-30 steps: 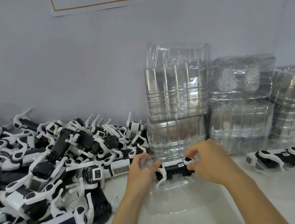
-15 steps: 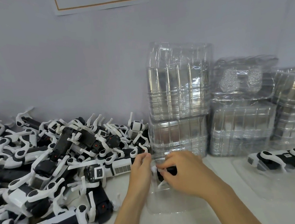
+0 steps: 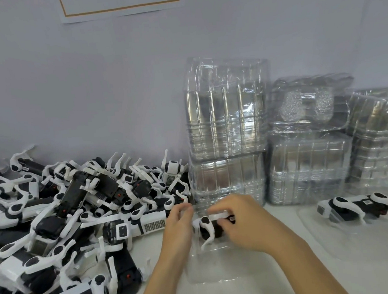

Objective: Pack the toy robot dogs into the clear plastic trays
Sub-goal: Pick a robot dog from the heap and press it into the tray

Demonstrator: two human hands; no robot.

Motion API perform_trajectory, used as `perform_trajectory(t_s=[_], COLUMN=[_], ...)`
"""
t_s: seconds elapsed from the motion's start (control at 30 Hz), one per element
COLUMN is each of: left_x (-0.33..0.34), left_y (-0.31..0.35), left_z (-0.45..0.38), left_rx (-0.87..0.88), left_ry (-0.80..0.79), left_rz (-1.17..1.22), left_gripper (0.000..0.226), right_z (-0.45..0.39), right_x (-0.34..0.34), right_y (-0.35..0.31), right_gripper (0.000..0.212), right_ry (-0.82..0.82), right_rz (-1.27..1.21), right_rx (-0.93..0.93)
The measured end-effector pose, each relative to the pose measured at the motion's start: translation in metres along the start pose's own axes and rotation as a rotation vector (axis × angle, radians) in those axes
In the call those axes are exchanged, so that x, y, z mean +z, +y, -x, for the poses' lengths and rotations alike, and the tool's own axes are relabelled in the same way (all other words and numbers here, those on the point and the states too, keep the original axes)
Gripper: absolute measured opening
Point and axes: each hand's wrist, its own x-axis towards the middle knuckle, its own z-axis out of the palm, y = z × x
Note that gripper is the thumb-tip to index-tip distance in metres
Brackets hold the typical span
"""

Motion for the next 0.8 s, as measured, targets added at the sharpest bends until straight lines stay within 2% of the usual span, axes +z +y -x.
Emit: perform_trajectory(t_s=[0.1, 0.27, 0.43, 0.67, 0.8], left_x=[0.000, -0.001, -0.001, -0.001, -0.003], left_y=[0.000, 0.001, 0.002, 0.002, 0.004], left_z=[0.000, 0.001, 0.003, 0.005, 0.006], left_rx=[-0.013, -0.008, -0.009, -0.022, 0.013], left_ry=[-0.006, -0.011, -0.009, -0.066, -0.086], left_rz=[-0.007, -0.040, -0.034, -0.005, -0.083], left_gripper=[0.015, 0.018, 0.020, 0.025, 0.028], right_z=[0.002, 0.004, 0.000, 0.002, 0.007], right_x=[-0.015, -0.023, -0.012, -0.008, -0.011], right_y=[0.020, 0.042, 0.048, 0.051, 0.051], right_gripper=[0.029, 0.020, 0.020, 0.016, 0.016], right_ry=[0.126, 0.131, 0.207, 0.225, 0.295], right_rz=[0.069, -0.008, -0.076, -0.148, -0.246], right_rx=[0.146, 0.263, 0.250, 0.242, 0.188])
